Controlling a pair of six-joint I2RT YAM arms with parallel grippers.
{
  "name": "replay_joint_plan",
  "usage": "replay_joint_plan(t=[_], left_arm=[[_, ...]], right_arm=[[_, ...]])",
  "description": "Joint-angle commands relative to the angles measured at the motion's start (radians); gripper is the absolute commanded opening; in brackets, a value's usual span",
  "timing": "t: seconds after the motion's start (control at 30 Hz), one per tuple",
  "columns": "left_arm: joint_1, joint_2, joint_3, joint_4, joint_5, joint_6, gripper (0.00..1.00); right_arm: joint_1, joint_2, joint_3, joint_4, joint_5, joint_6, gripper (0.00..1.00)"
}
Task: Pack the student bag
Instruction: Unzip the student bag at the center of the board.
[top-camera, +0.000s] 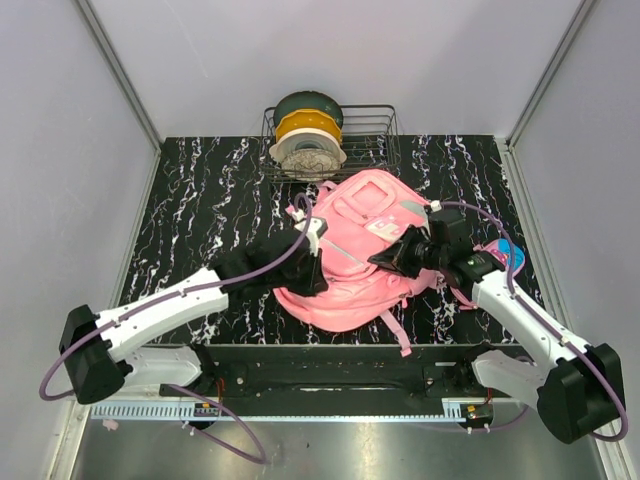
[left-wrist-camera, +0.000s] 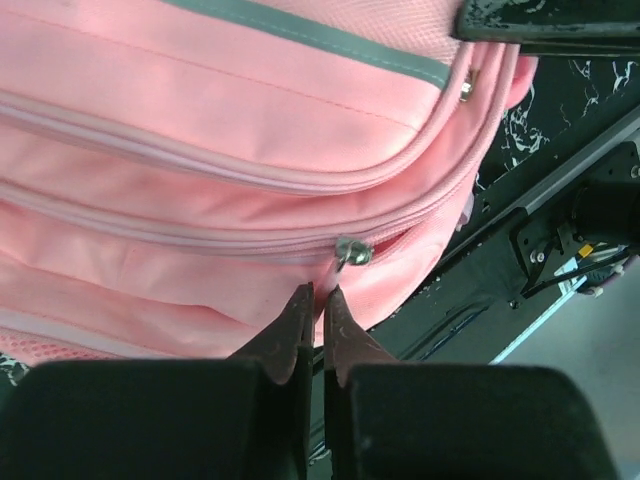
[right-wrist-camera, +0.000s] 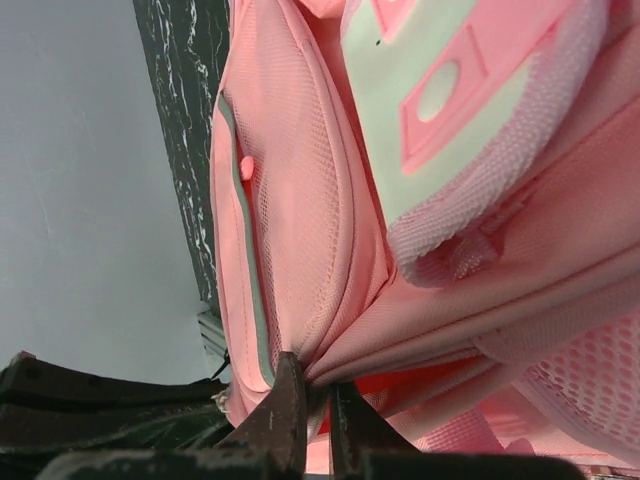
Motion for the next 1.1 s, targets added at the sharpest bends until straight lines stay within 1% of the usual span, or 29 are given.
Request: replay_joint_plan(t=[0.0, 0.1, 0.13, 0.23, 0.33, 0.37, 0.4, 0.5, 0.53, 0.6, 0.63, 0.73, 0.87, 0.97, 1.07], left_arm=[[0.173, -0.048, -0.061, -0.137, -0.233, 0.14, 0.0], [0.175, -0.036, -0.064, -0.105, -0.148, 0.146, 0.0], [0.173, -0.033, -0.067, -0.093, -0.078, 0.147, 0.0], [0.157, -0.045, -0.096, -0.013, 0.014, 0.124, 0.0], [0.111, -0.071, -0.108, 0.012, 0.018, 0.1, 0.0], [0.074, -0.079, -0.107, 0.016, 0.009, 0.097, 0.05], [0.054, -0.088, -0.107, 0.021, -0.001, 0.098, 0.24], [-0.021, -0.136, -0.096, 0.068, -0.002, 0.083, 0.46], [-0.037, -0.162, -0.1, 0.108, 0.007, 0.08, 0.67], [-0.07, -0.182, -0.116, 0.154, 0.027, 0.081, 0.73], [-0.074, -0.192, -0.142, 0.203, 0.075, 0.084, 0.77], [-0.074, -0.171, -0.182, 0.268, 0.16, 0.111, 0.82], [-0.075, -0.099, -0.215, 0.351, 0.231, 0.16, 0.83], [-0.072, -0.038, -0.217, 0.389, 0.22, 0.169, 0.82], [-0.072, 0.019, -0.197, 0.389, 0.196, 0.173, 0.82]], right_arm=[[-0.033, -0.064, 0.052, -0.026, 0.122, -0.173, 0.0], [-0.033, -0.072, 0.037, -0.008, 0.097, -0.144, 0.0], [-0.033, -0.078, 0.031, 0.001, 0.095, -0.133, 0.0], [-0.033, -0.092, 0.002, 0.046, 0.097, -0.101, 0.0], [-0.033, -0.089, 0.002, 0.058, 0.091, -0.089, 0.0], [-0.033, -0.089, 0.0, 0.064, 0.089, -0.086, 0.0], [-0.033, -0.09, -0.001, 0.066, 0.089, -0.084, 0.0], [-0.033, -0.08, -0.004, 0.07, 0.083, -0.086, 0.0], [-0.033, -0.077, -0.004, 0.072, 0.08, -0.086, 0.0], [-0.033, -0.071, -0.009, 0.081, 0.066, -0.084, 0.0], [-0.033, -0.069, -0.012, 0.089, 0.065, -0.084, 0.0], [-0.033, -0.078, -0.021, 0.093, 0.062, -0.08, 0.0], [-0.033, -0.087, -0.021, 0.087, 0.062, -0.081, 0.0], [-0.033, -0.095, -0.02, 0.086, 0.056, -0.081, 0.0], [-0.031, -0.103, -0.021, 0.086, 0.052, -0.075, 0.0]])
